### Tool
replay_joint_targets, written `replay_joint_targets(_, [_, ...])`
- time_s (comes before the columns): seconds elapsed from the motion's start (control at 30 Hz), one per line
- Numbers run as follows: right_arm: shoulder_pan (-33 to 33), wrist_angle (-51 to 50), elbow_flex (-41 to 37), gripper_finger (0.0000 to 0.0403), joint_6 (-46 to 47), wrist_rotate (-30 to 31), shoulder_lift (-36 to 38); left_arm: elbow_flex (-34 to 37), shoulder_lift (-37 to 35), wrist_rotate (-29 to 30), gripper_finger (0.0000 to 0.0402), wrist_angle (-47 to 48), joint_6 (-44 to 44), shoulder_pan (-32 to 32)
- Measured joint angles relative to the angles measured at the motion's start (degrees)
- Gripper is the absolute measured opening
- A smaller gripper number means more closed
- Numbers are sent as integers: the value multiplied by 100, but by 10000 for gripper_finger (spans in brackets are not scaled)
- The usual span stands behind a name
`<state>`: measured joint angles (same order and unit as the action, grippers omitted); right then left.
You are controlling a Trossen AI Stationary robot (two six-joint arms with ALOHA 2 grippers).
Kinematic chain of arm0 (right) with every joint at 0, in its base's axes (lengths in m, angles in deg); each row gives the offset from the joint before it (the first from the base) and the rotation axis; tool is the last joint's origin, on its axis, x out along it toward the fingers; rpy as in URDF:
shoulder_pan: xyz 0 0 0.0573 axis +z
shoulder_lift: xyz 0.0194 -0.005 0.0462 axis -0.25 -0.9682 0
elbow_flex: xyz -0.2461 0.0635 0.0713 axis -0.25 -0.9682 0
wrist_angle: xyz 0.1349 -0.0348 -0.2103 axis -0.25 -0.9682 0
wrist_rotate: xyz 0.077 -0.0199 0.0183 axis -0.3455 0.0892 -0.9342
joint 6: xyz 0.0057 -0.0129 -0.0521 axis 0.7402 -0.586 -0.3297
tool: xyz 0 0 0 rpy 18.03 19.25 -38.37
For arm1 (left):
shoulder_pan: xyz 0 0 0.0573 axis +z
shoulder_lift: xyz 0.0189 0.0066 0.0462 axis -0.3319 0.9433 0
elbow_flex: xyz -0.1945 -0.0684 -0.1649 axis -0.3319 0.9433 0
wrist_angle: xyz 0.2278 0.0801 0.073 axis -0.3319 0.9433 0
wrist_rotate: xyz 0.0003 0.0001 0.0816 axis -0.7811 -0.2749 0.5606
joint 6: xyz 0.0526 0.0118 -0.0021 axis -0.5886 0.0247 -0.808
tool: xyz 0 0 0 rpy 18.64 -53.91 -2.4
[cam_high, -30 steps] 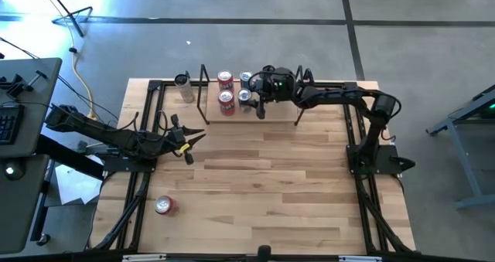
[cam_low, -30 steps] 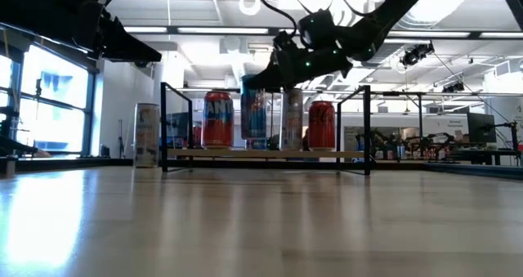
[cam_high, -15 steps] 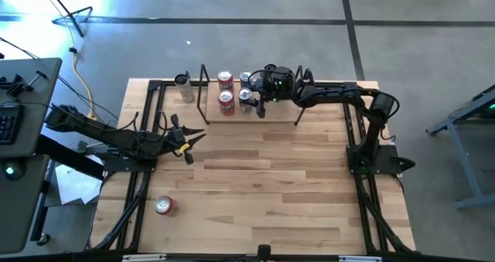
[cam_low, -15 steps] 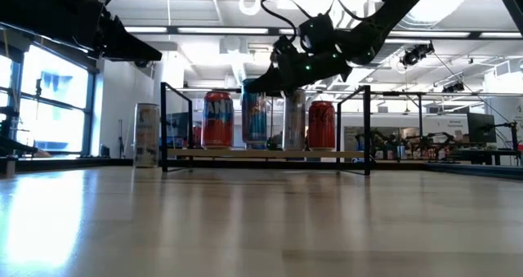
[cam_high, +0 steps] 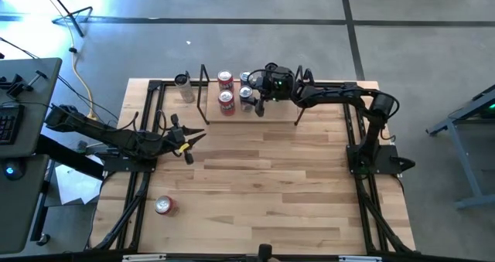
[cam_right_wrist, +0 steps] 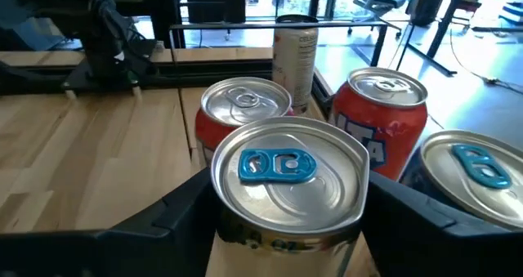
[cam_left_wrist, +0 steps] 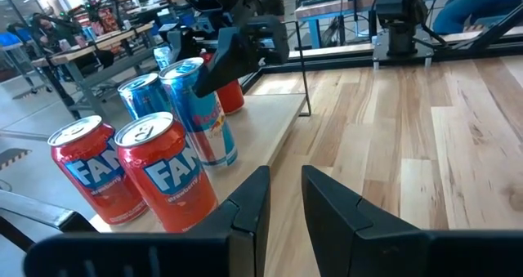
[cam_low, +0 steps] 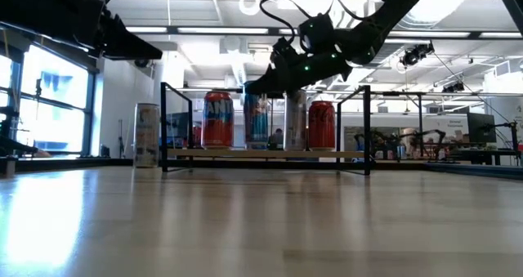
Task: Place canned beverage on shelf
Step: Put the blue soda can on the shelf aligned with the other blue soda can
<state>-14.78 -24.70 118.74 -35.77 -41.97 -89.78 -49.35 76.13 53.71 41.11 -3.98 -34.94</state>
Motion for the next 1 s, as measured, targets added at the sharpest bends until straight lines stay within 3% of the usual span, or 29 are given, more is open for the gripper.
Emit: replay_joint_targets(1.0, [71, -31, -4, 261, 299, 248, 233, 0, 2, -55, 62, -17, 1, 0])
